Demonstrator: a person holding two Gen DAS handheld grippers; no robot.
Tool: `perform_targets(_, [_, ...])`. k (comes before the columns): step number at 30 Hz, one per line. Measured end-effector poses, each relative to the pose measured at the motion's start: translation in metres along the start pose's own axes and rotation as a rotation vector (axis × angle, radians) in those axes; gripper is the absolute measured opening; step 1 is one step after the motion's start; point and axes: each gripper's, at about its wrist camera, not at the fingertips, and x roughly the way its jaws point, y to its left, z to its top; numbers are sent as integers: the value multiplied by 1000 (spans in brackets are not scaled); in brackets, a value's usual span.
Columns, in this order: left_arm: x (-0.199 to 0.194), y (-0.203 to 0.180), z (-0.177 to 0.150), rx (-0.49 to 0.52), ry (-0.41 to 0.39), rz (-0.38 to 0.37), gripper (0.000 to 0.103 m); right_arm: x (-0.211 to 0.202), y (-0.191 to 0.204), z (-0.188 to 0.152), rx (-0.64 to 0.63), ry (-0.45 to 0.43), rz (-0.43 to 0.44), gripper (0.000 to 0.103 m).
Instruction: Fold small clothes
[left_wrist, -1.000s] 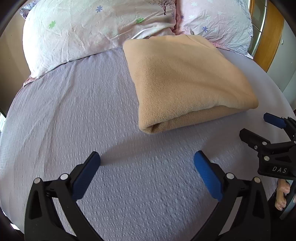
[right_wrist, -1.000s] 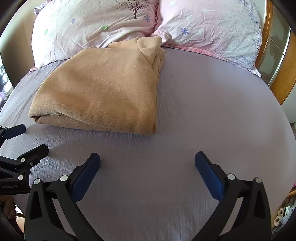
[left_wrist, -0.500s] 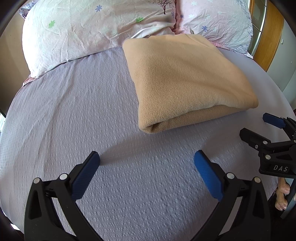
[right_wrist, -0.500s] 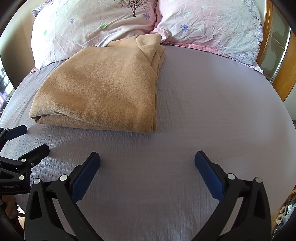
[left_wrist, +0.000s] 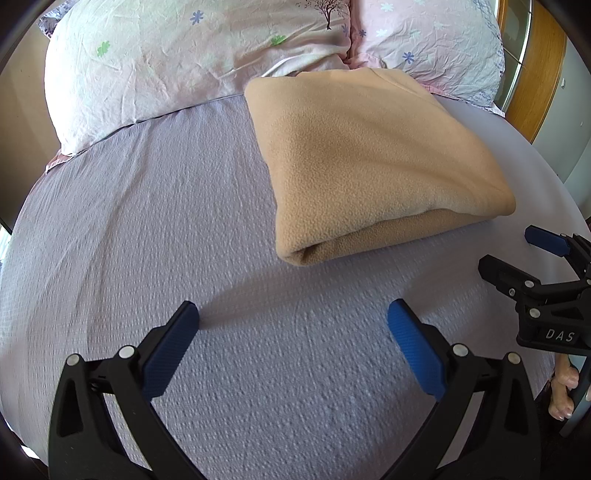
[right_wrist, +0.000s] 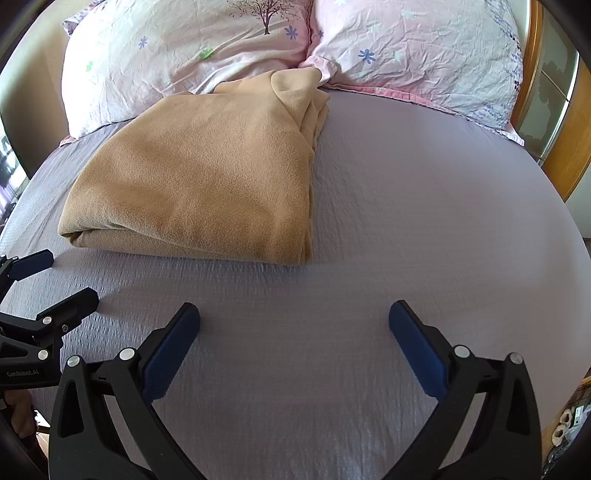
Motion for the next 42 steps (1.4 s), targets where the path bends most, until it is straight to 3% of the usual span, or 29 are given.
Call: perform_targets(42, [1,1,0,0,-3,0,101,0,2,1,5,-8,-4,102])
